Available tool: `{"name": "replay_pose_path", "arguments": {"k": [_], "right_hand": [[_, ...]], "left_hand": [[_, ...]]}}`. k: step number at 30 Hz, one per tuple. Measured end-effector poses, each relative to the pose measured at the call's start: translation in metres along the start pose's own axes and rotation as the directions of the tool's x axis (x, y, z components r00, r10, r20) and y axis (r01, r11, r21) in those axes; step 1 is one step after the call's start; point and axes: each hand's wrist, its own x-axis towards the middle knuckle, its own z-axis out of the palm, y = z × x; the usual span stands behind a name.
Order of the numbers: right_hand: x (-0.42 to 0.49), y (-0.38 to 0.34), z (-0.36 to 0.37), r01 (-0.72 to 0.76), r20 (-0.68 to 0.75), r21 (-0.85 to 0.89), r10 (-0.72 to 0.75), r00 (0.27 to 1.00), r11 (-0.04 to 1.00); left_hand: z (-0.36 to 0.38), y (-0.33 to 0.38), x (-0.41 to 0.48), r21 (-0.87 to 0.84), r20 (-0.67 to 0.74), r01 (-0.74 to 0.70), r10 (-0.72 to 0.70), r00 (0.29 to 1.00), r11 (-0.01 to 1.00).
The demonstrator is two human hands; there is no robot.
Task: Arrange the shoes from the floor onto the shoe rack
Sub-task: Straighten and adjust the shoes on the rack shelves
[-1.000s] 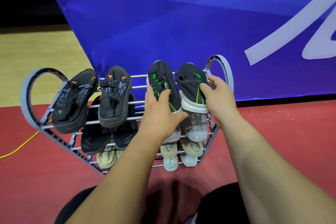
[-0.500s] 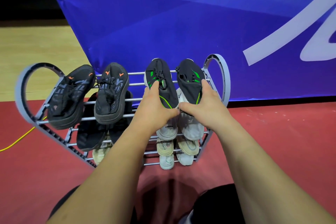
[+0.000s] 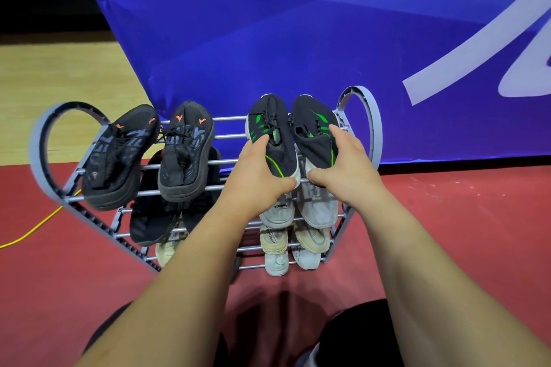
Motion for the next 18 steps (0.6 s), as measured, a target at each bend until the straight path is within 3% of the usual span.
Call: {"name": "replay_pose_path", "arguments": {"k": [11,18], "right_hand": [[0.0068,0.0102,0.0011,-0.009,0.048,-0.070,0.012,0.999,0.998],[0.0005,0.0011,-0.0012,-0.073,0.034,0.010,0.073,0.997,0.997]], "left_hand": [[-0.0061,0.0066,-0.0058,0.000,-0.007,0.008,-0.008,1.000,1.000],[-0.0069,0.0083,-0.0073,-0.034,-0.032,0.035,-0.036,0.999,0.999]]}}
